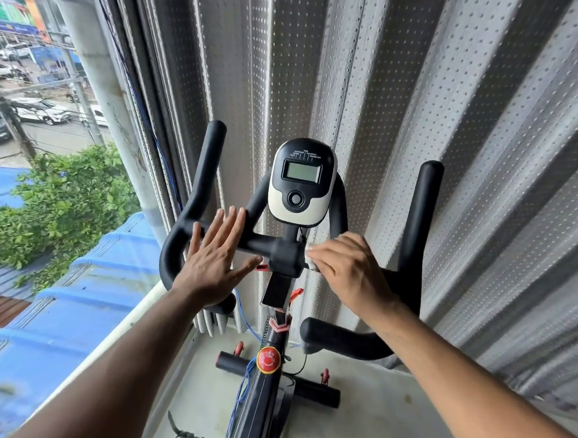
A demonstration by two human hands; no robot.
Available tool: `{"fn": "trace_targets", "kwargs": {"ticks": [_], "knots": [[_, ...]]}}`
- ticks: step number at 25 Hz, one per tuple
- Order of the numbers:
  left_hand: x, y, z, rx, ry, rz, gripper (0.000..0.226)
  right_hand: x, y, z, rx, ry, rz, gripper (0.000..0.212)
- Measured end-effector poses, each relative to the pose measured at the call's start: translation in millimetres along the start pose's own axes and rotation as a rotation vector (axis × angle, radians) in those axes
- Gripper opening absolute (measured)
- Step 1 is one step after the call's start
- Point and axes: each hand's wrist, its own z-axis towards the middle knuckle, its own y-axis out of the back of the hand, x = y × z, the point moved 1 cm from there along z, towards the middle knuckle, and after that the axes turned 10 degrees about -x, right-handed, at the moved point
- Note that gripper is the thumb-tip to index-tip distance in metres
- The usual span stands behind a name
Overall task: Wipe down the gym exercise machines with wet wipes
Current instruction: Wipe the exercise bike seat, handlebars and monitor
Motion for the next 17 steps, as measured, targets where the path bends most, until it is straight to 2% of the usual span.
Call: {"fn": "trace_targets", "kwargs": {"ticks": [2, 6, 7, 10, 12, 14, 17], "knots": [[-1, 0, 0, 0.012, 0.016, 0.009, 0.092, 15, -12, 2, -0.004, -0.015, 0.027, 0.019], [0, 1, -1, 0.034, 0.052, 0.009, 0.090, -5, 29, -24, 0.144, 0.188, -0.055, 0.023], [0, 1, 0, 0.039, 0.055, 0.003, 0.090, -12, 41, -28, 0.126, 0.160, -0.077, 0.023], [-1, 2, 1, 0.049, 0.057, 0.002, 0.091, -18, 52, -21, 0.002, -0.076, -0.053, 0.013], [-1, 1, 0, 0.050, 0.055, 0.004, 0.092, -6, 36, -13, -0.003, -0.059, -0.057, 0.007], [0, 1, 0, 0.046, 0.058, 0.001, 0.092, 9, 11, -7, 0.044, 0.039, -0.042, 0.012], [0, 2, 1, 0.039, 0.060, 0.007, 0.092, 25, -12, 14, 0.046, 0.000, 0.004, 0.020]]}}
